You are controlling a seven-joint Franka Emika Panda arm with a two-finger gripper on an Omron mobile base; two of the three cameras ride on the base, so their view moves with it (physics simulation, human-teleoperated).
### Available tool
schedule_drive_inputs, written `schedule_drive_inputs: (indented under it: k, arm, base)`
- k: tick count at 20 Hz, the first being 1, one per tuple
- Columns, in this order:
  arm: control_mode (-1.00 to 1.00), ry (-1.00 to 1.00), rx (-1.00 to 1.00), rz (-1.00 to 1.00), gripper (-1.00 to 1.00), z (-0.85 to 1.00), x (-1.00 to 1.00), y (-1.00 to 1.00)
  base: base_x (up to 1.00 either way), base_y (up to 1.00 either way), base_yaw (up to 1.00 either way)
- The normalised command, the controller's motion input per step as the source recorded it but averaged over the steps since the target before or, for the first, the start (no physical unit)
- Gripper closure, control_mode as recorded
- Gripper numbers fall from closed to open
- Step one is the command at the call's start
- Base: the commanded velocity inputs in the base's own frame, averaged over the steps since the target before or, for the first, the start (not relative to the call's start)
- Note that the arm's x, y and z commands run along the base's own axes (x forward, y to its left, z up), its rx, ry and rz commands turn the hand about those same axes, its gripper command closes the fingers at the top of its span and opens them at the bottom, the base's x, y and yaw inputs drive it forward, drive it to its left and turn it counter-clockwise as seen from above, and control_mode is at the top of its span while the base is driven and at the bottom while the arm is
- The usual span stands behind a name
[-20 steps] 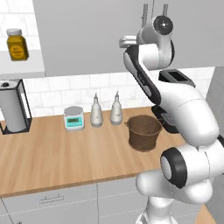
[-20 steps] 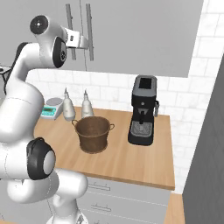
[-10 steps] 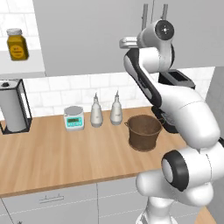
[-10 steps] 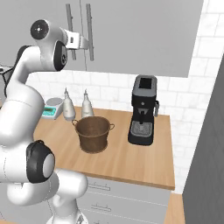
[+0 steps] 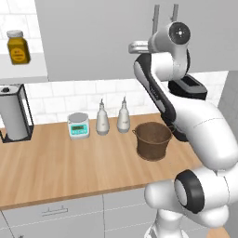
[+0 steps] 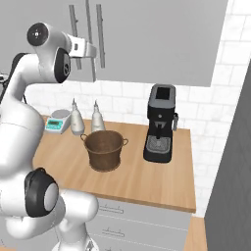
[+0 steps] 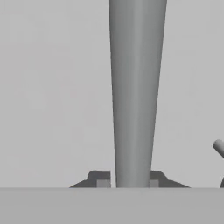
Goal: Open the cabinet, pick up the bread from the cabinet and place it in the basket. Then move the basket to the dining counter.
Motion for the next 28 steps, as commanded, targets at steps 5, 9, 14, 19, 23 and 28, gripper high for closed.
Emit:
schedule_drive_inputs:
  k: [5, 9, 14, 19, 23, 28]
  arm:
    - [-1.00, -0.14, 0.00, 0.00, 1.00, 0.07, -1.00, 0.29]
    - [-1.00, -0.06, 0.00, 0.00, 1.00, 0.01, -1.00, 0.75]
    - [-1.00, -0.01, 0.00, -0.02, 1.00, 0.06, -1.00, 0.97]
    - [-1.00, 0.08, 0.00, -0.06, 1.00, 0.09, -1.00, 1.00]
    - [-1.00, 0.04, 0.00, 0.00, -1.00, 0.10, -1.00, 1.00]
    - [-1.00, 0.00, 0.04, 0.00, -1.00, 0.08, -1.00, 0.11]
  base:
    - [0.00, 0.00, 0.00]
    - [0.00, 0.00, 0.00]
    - [0.00, 0.00, 0.00]
    - [0.00, 0.00, 0.00]
    - [0.00, 0.00, 0.00]
    - [0.00, 0.00, 0.00]
